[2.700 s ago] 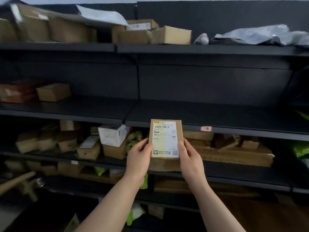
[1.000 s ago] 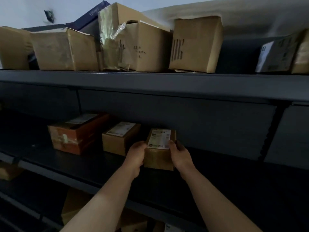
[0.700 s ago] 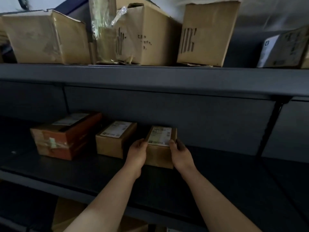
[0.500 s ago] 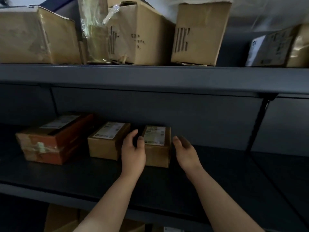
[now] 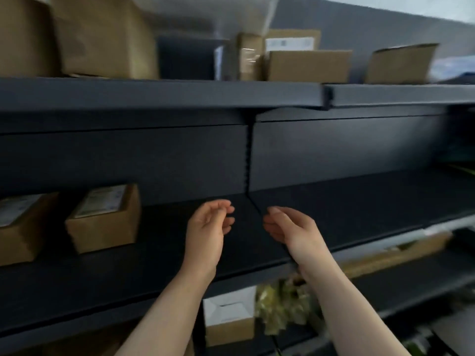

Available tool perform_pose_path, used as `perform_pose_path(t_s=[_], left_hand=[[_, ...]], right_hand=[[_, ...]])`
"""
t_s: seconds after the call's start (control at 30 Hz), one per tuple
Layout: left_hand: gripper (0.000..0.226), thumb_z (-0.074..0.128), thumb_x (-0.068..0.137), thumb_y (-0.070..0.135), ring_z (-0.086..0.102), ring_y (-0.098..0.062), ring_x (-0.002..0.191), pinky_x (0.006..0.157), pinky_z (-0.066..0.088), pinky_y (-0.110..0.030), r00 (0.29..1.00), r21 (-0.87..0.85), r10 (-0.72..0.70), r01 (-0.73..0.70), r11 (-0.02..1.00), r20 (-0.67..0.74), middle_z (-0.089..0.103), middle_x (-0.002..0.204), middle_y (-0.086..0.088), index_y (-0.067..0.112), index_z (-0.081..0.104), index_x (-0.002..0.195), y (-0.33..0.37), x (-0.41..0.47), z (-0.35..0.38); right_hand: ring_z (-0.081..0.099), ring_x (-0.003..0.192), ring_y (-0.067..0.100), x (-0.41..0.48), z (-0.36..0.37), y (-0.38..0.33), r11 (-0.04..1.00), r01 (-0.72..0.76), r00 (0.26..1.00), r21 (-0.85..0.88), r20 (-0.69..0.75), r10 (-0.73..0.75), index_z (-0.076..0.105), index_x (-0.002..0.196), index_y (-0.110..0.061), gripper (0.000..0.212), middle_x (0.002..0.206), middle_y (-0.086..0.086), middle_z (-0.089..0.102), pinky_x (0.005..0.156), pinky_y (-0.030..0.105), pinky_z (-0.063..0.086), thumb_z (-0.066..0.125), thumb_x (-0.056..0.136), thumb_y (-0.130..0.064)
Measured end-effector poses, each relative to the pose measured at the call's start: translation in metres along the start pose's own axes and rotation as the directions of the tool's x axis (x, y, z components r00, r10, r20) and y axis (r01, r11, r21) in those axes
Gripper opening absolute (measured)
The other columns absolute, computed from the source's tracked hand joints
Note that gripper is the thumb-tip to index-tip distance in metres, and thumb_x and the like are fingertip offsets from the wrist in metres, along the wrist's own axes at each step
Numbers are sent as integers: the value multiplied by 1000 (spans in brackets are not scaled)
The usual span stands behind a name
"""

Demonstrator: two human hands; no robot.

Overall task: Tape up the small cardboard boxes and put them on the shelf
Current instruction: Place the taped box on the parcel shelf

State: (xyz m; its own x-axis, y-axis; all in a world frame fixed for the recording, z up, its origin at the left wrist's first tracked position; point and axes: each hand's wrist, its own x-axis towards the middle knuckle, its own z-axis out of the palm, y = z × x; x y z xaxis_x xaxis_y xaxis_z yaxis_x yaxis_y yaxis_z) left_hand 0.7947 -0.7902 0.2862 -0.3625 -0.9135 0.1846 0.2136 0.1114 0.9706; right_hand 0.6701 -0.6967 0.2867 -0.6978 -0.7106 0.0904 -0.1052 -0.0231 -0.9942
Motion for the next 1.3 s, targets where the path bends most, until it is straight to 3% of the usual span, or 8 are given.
perform_pose_path(t_s=[0.2,0.37,0.53,0.63,0.73,0.87,1.0,1.3], left_hand=[[22,47,99,16,66,-17,92,83,54,-32,951,-18,-179,190,982,251,69,99,-1,20,68,97,-25,-70,155],[21,45,100,15,64,-18,89,83,54,-33,860,6,-266,293,956,436,69,99,-4,17,67,98,-58,-139,269],[20,46,99,16,65,-17,89,81,53,-32,719,62,-355,400,914,598,69,99,-4,17,66,99,-100,-220,373],[21,46,99,13,64,-15,81,74,52,-29,629,126,-415,452,883,658,69,94,-4,16,66,96,-118,-260,425],[21,45,98,9,61,-14,72,67,49,-27,551,169,-433,464,870,714,68,91,-4,15,65,93,-133,-288,475],[20,46,99,11,61,-17,77,69,51,-29,454,231,-450,458,858,769,69,89,-5,13,65,94,-146,-319,537],[22,42,100,5,55,-13,66,57,43,-22,360,256,-453,479,840,815,63,82,-3,10,61,91,-156,-341,604],[21,44,99,8,56,-14,68,62,46,-25,202,389,-502,420,820,841,64,85,-3,14,61,87,-197,-351,772]], right_hand=[[66,100,9,-44,-176,23,994,-88,977,-68,-200,72,63,120,-23,31,104,-7,72,97,37,51,55,95,-39],[68,93,9,-93,-299,43,984,-131,921,-118,-381,77,66,101,-28,15,95,-5,73,94,32,50,54,96,-35],[67,83,13,-151,-417,74,975,-212,791,-62,-597,134,66,95,-20,11,89,1,71,61,10,46,57,96,-25],[65,77,17,-181,-472,90,962,-271,700,-44,-695,165,69,96,-11,16,84,3,71,63,22,45,57,95,-21],[67,81,20,-204,-517,102,950,-309,626,-31,-759,179,68,87,-16,16,85,3,71,63,20,47,56,95,-22],[68,88,15,-223,-570,122,932,-361,531,24,-817,226,67,103,-17,18,92,2,72,66,23,43,55,96,-29],[67,88,17,-224,-625,139,924,-369,426,98,-866,262,67,98,-19,15,91,2,71,65,22,42,55,96,-28],[61,79,17,-195,-761,165,890,-404,224,210,-921,318,67,83,-17,19,84,4,68,64,25,41,56,96,-25]])
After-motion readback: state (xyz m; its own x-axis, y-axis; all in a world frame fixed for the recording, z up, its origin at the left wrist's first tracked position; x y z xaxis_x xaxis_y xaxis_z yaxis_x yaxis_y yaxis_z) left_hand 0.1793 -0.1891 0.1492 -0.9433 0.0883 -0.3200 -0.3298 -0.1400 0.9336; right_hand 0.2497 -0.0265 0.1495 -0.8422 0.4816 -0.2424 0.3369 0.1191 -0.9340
